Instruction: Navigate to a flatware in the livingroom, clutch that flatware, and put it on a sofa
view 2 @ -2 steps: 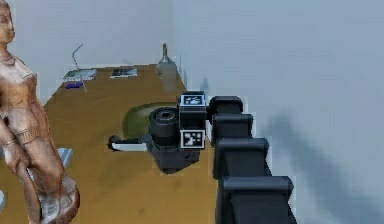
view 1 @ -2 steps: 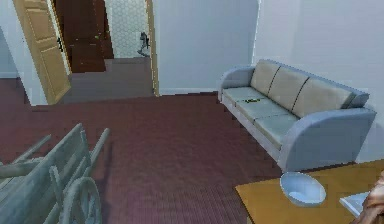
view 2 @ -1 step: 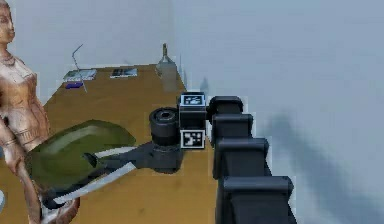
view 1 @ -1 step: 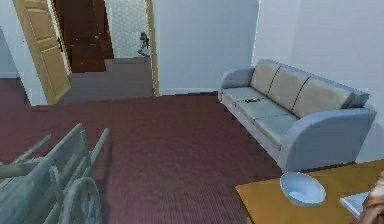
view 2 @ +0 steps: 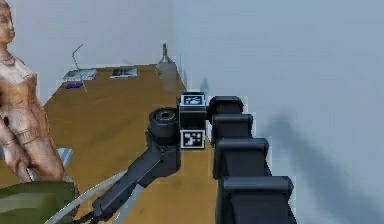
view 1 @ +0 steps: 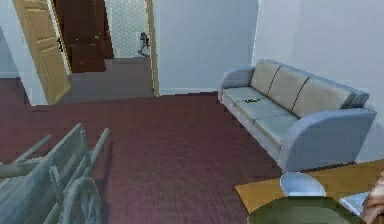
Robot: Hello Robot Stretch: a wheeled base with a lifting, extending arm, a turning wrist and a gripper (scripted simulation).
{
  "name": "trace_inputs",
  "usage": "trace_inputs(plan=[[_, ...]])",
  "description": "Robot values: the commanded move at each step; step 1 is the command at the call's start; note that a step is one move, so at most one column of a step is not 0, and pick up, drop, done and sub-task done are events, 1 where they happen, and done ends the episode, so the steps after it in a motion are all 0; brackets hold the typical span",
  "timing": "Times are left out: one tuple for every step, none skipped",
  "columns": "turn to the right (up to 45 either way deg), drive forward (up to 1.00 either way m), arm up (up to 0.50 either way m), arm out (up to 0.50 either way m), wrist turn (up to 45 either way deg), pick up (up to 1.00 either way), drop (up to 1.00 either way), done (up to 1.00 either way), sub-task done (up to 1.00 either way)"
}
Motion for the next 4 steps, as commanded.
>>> trace_inputs(plan=[[0.0, 0.0, 0.0, 0.0, -6.0, 0.0, 0.0, 0.0, 0.0], [0.0, 0.0, 0.0, -0.12, 0.0, 0.0, 0.0, 0.0, 0.0], [-3.0, 0.0, 0.0, 0.0, 0.0, 0.0, 0.0, 0.0, 0.0], [0.0, 0.9, 0.0, 0.0, 0.0, 0.0, 0.0, 0.0, 0.0]])
